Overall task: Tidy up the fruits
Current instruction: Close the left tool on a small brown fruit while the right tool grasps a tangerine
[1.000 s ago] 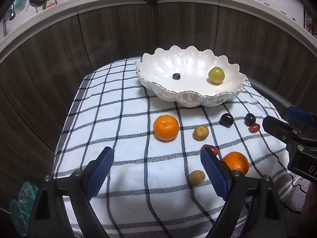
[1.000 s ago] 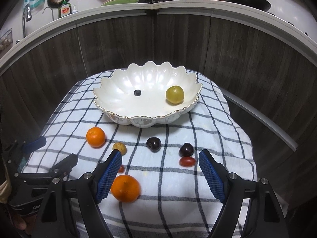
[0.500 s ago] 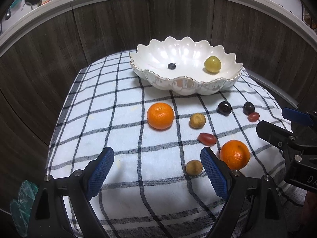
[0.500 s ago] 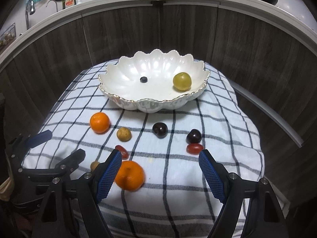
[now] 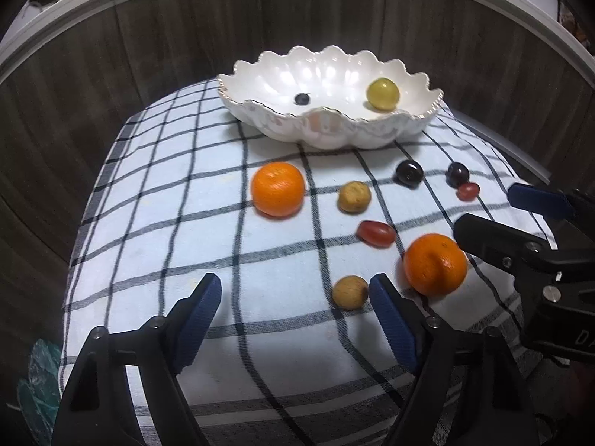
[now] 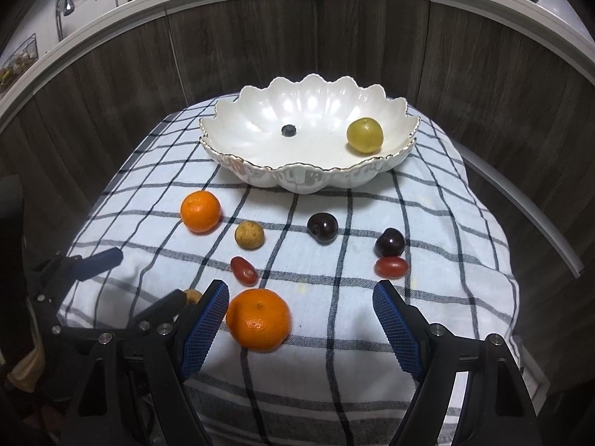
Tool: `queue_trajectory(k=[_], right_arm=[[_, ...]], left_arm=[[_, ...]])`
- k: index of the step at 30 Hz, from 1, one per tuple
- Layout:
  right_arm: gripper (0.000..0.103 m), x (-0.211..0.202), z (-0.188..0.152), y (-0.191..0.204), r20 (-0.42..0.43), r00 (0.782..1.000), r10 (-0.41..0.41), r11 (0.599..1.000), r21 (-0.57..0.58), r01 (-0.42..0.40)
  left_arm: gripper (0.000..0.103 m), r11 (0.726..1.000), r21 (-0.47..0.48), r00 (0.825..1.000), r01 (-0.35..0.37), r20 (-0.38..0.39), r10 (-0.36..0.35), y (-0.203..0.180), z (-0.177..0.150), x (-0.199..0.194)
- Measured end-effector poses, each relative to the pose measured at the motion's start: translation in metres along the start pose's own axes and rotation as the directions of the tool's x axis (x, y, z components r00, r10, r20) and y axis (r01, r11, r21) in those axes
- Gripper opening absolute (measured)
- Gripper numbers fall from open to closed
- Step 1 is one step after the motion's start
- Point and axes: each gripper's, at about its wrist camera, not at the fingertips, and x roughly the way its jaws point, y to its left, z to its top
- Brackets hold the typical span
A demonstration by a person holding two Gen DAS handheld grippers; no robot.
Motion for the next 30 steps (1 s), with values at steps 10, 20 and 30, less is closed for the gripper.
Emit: queue_trajectory(k=[10, 20, 30], right_arm=[[0.08, 0.013, -0.001, 0.006, -0.044, 0.998, 0.05, 0.999, -0.002, -0.05], [0.069, 0.032, -0.001, 0.006, -0.11, 0.988, 0.112, 0.994, 0.032, -0.109], [0.048, 0.052, -0.007, 0.007, -0.189, 0.963, 0.191, 0.981, 0.076, -0.179]], left_arm=[[0.065, 0.998, 0.052, 0.999, 0.035, -0.03, -0.033, -0.016, -0.004, 0.012], [0.048, 0.996, 0.053, 0.997, 0.068, -0.048, -0.065, -0.019, -0.005, 0.023], [0.024, 0.992, 0.076, 0.995, 0.099, -0.032, -0.096, -0.026, -0.004, 0.022]])
